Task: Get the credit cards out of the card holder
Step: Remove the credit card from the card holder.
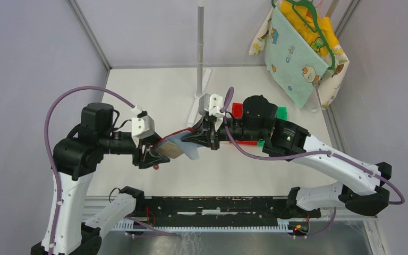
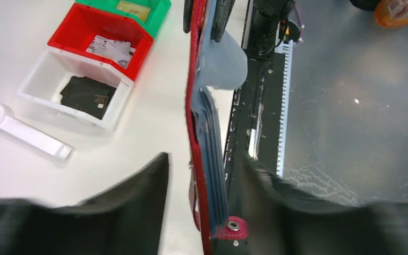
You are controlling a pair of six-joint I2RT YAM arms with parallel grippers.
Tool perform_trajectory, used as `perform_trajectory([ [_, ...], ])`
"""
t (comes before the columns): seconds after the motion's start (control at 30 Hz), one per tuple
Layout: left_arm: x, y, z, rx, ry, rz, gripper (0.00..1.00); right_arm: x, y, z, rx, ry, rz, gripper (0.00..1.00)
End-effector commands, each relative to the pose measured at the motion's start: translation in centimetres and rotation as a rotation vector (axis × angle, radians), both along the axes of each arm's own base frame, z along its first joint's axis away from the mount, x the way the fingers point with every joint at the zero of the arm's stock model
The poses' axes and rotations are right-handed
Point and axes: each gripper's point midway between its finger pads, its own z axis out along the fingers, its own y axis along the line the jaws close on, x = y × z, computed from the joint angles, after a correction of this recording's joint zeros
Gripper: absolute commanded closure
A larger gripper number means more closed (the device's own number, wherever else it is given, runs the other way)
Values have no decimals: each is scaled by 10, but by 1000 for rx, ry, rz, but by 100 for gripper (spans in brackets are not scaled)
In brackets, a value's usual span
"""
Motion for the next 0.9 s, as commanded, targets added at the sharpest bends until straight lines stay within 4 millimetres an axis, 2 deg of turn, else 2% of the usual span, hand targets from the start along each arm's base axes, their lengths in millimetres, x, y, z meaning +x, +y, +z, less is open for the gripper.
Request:
perform_trajectory([
  [0.0,0,-2,9,-22,-63,-20,33,-7,-3,46,208,13,13,100],
  [0.03,-1,-3,10,-38,-57,-20,29,-8,-6,56,271,29,6,100],
  [0.07,-2,-5,10,-55,-48,-19,23,-9,-8,56,311,53,3,100],
  [0.1,-2,-6,12,-78,-37,-9,18,-11,-13,66,375,61,4,100],
  [0.13,-2,-8,13,-101,-29,0,16,-13,-16,66,415,92,10,100],
  [0.2,-3,-11,17,-151,-8,28,14,-18,-24,76,508,128,32,100],
  [0.37,-7,-12,33,-234,-58,62,17,-23,-36,80,616,204,53,100],
  [0.5,-14,-13,36,-249,-27,39,29,-30,-50,83,715,238,86,100],
  [0.57,-19,-16,41,-270,-1,13,36,-32,-49,80,727,261,105,100],
  [0.73,-34,-19,57,-314,30,-64,71,-31,-50,71,751,301,106,100],
  [0.87,-38,-21,63,-322,56,-92,90,-31,-50,65,752,319,109,100],
])
